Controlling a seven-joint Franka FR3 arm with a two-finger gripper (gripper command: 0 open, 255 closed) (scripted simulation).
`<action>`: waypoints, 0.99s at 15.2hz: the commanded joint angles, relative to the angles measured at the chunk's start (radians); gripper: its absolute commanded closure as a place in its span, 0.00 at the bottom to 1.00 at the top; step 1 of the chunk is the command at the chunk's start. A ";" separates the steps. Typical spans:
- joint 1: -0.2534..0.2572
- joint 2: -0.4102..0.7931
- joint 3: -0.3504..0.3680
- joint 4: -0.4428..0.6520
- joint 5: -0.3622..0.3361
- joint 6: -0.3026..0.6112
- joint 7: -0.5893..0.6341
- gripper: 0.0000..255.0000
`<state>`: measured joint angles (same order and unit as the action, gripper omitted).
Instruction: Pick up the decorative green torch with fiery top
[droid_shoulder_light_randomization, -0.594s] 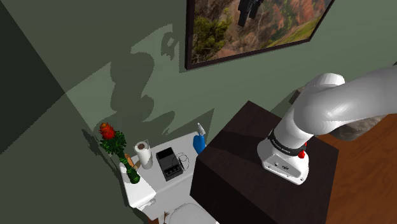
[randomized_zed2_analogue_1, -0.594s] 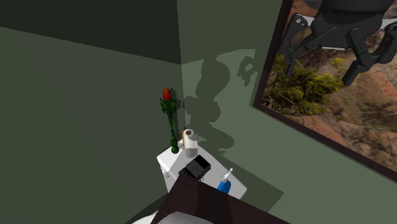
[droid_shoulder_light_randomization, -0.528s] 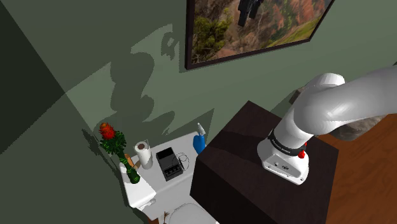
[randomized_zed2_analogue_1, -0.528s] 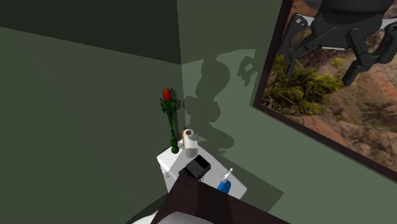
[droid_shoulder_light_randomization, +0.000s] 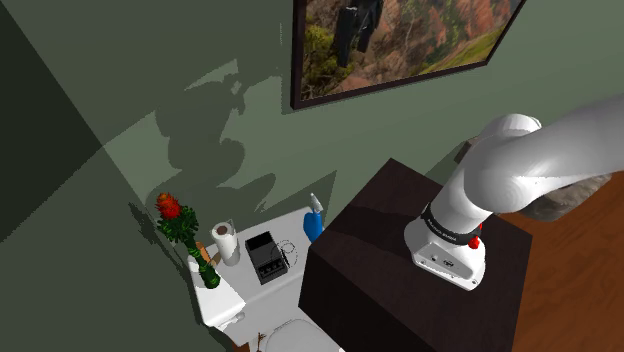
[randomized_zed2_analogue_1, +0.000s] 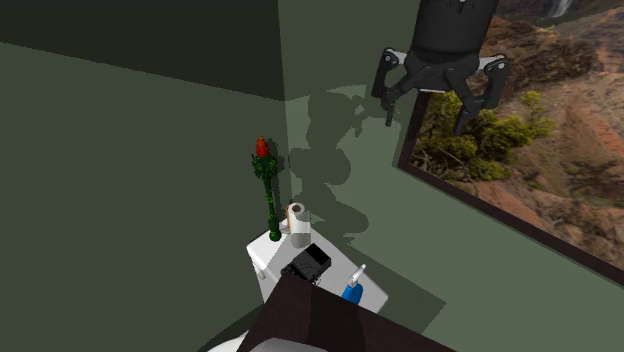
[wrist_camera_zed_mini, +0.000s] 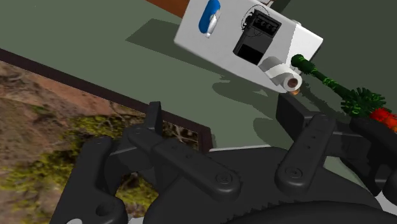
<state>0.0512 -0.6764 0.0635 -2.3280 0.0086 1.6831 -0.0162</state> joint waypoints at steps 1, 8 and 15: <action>0.014 0.027 0.032 -0.012 0.018 0.041 0.032 0.00; 0.060 0.167 0.151 -0.004 0.065 0.180 0.151 0.00; 0.092 0.353 0.268 0.060 0.065 0.307 0.277 0.00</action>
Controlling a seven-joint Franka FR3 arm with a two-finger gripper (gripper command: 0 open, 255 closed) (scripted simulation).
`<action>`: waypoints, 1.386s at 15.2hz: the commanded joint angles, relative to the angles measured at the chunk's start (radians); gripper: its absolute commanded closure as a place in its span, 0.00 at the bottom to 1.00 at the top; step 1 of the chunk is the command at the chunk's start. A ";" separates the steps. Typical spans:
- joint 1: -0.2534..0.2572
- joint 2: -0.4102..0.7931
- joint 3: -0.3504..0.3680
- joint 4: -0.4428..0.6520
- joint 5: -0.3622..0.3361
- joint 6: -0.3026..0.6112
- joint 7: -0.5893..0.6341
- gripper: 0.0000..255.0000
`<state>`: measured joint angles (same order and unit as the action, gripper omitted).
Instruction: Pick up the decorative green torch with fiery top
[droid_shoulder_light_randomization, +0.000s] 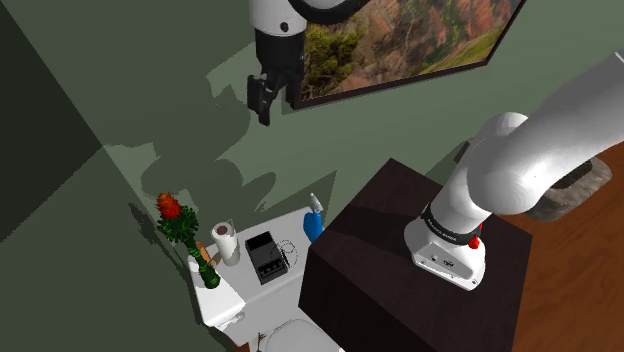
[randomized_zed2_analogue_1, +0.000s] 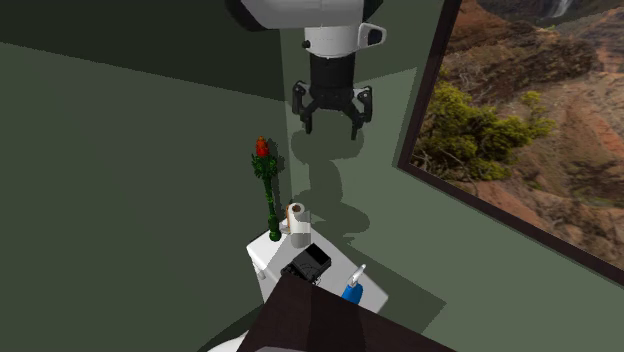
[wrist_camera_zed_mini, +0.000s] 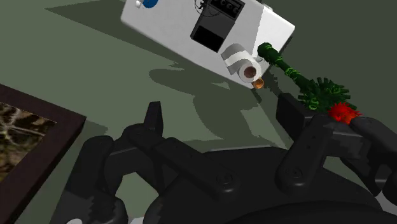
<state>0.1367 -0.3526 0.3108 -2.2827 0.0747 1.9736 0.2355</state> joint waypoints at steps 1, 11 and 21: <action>0.010 0.060 0.037 0.029 -0.007 0.033 0.045 0.00; 0.063 0.400 0.166 0.231 -0.149 0.148 0.270 0.00; 0.204 0.746 0.176 0.527 -0.339 0.149 0.457 0.00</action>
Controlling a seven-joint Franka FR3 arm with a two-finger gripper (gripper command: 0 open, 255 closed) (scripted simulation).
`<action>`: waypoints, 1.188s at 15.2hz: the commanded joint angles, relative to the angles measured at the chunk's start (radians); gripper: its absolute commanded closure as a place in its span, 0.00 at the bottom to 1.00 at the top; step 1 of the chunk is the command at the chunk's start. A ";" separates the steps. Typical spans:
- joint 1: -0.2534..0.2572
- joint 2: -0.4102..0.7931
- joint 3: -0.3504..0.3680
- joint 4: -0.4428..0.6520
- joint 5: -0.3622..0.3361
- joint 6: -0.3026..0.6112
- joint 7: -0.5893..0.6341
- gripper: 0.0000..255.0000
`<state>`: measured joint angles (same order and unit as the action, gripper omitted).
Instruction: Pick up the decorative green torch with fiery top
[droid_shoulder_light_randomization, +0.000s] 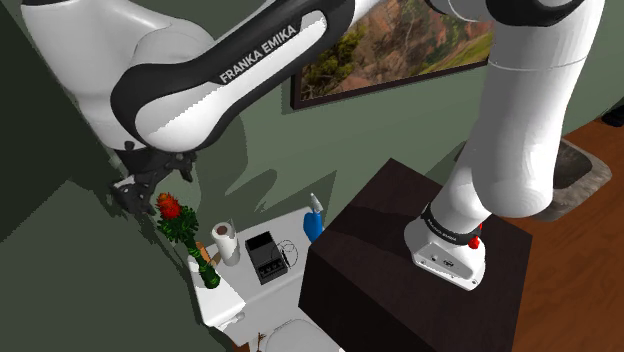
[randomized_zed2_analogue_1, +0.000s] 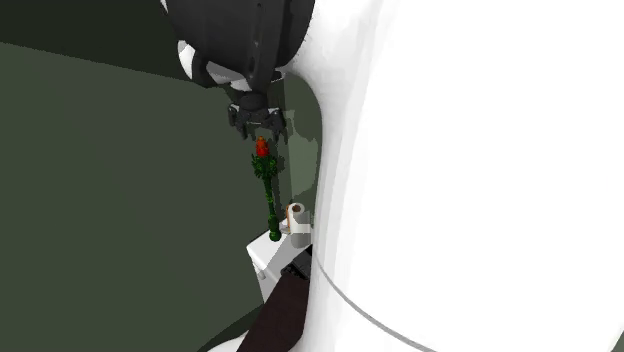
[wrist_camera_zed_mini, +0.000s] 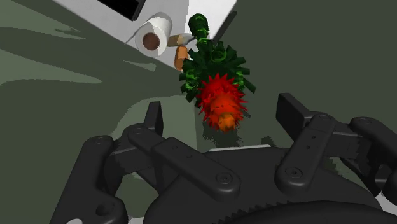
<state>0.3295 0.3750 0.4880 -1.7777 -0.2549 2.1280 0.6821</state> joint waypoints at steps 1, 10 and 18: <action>0.012 0.024 -0.003 0.016 -0.014 0.006 0.013 0.00; 0.021 0.066 -0.018 -0.016 -0.042 0.075 0.033 1.00; 0.023 0.069 -0.018 -0.013 -0.043 0.074 0.034 1.00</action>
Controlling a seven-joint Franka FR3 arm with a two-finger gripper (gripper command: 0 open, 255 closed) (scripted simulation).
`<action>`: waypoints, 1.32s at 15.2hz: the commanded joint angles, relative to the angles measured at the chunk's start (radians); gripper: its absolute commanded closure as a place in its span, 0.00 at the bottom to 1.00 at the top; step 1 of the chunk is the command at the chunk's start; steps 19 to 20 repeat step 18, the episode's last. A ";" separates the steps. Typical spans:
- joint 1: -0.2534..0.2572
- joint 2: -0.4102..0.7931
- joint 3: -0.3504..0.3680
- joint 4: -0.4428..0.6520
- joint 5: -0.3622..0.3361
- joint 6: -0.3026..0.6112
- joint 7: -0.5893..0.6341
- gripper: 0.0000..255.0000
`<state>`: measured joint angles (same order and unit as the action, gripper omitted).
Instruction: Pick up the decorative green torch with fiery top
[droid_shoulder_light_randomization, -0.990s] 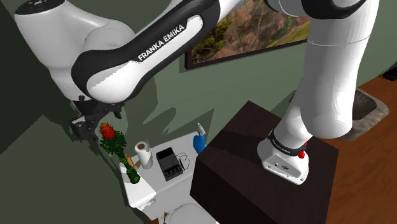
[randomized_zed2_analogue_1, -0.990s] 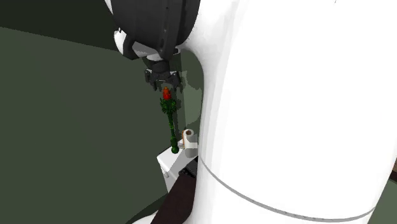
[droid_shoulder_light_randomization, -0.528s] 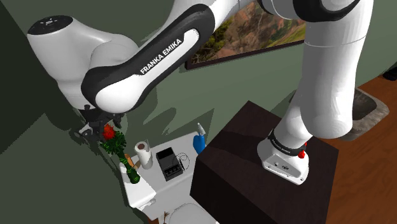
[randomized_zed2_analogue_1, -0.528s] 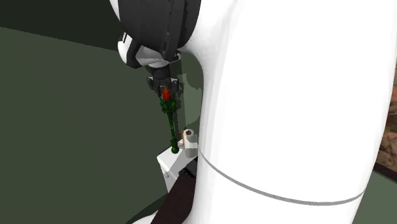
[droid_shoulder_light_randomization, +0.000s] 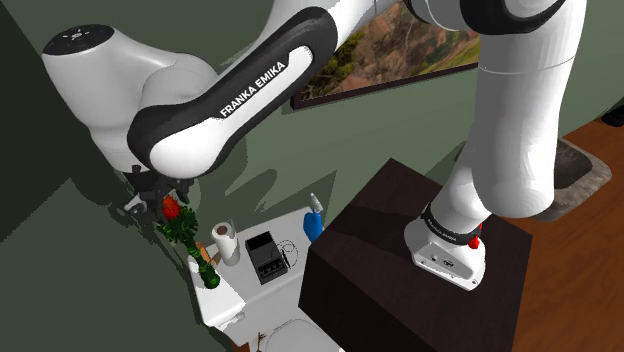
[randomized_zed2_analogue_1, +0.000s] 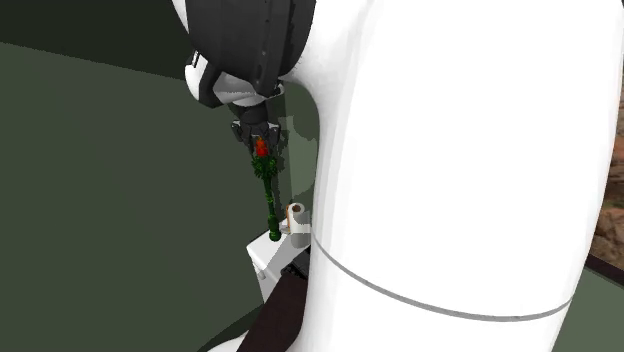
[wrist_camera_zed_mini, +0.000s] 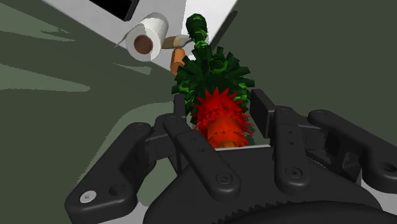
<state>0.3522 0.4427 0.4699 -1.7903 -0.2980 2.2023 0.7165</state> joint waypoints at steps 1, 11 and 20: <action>-0.001 -0.001 0.000 -0.003 0.001 0.000 -0.001 1.00; -0.014 -0.063 0.021 0.049 0.043 -0.106 -0.031 1.00; -0.017 -0.088 0.029 0.085 0.061 -0.164 -0.045 1.00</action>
